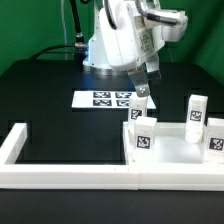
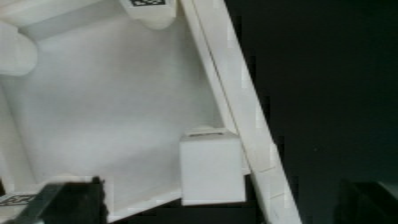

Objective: Assemble square table

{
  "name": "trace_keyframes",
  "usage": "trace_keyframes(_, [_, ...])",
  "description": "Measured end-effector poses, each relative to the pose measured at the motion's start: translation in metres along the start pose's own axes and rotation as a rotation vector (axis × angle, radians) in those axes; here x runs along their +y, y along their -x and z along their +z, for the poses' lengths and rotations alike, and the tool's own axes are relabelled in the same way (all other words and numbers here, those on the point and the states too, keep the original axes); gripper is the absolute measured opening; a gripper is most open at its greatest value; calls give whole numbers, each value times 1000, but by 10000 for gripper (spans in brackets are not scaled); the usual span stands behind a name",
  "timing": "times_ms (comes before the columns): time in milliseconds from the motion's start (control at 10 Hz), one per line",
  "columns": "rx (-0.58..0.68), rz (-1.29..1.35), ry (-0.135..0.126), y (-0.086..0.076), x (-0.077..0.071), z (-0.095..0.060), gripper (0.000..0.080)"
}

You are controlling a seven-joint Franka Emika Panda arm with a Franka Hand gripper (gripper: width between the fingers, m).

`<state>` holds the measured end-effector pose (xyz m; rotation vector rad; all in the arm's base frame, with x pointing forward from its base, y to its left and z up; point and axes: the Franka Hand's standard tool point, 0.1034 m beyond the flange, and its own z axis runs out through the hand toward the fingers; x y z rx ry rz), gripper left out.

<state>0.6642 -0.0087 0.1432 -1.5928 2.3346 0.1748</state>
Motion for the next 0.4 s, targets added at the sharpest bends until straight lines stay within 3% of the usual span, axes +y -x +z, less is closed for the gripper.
trace_keyframes(400, [1, 0, 1, 0, 0, 1, 648])
